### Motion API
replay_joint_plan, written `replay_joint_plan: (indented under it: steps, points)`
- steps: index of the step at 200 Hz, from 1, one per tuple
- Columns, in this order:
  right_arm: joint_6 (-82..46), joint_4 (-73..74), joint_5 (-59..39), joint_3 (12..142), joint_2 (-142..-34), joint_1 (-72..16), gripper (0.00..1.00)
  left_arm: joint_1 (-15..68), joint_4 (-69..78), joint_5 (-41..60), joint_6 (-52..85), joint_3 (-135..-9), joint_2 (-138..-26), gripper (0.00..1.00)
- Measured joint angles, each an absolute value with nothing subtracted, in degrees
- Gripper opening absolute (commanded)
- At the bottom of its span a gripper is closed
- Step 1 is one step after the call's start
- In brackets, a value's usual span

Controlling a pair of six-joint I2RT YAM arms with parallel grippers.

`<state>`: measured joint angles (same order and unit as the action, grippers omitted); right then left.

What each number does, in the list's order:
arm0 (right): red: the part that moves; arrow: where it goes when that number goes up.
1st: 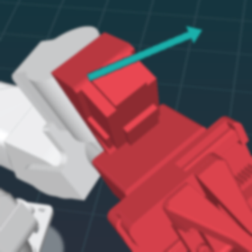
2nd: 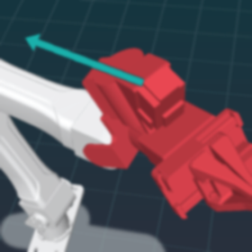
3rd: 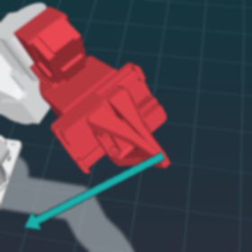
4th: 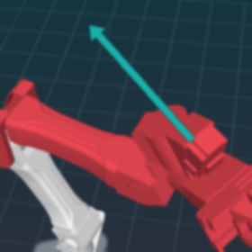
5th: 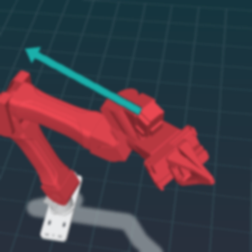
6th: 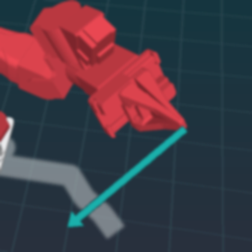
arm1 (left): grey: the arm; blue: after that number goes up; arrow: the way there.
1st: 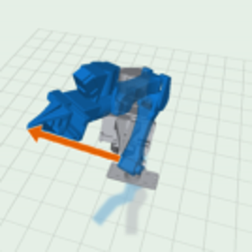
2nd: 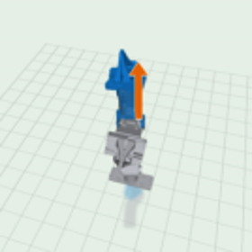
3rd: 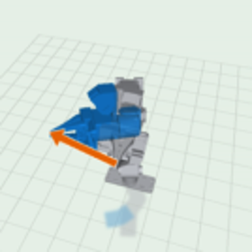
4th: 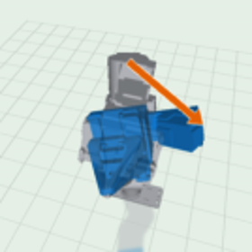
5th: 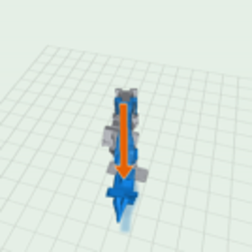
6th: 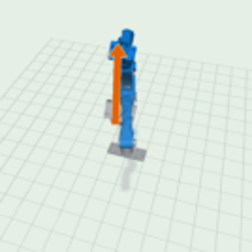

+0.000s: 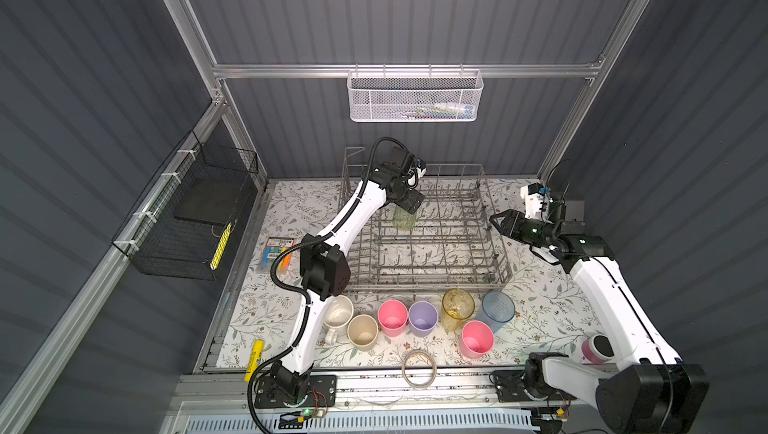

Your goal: Load the cups into the dish rack

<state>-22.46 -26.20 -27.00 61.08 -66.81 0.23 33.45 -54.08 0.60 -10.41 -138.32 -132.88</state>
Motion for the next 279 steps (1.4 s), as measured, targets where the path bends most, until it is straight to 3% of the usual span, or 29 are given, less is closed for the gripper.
replay_joint_plan:
  steps: [89,128,213,279]
  points:
    - [-21.8,-26.4,-27.7,60.4,-64.5,0.1,0.49,33.5,-48.4,-1.8,-10.1,-129.6,-122.4,0.88]
    - [-19.3,-29.4,-25.6,61.9,-59.8,-4.1,0.49,33.5,-43.0,-2.3,-9.0,-123.1,-115.4,0.9]
    - [-15.7,-49.0,-12.6,65.2,-53.0,-17.0,0.49,33.5,-30.6,0.6,-4.7,-106.4,-99.6,0.9]
    - [-21.2,-62.8,-7.8,61.9,-44.5,-21.6,0.46,33.5,-26.0,5.0,-2.1,-102.1,-97.5,0.9]
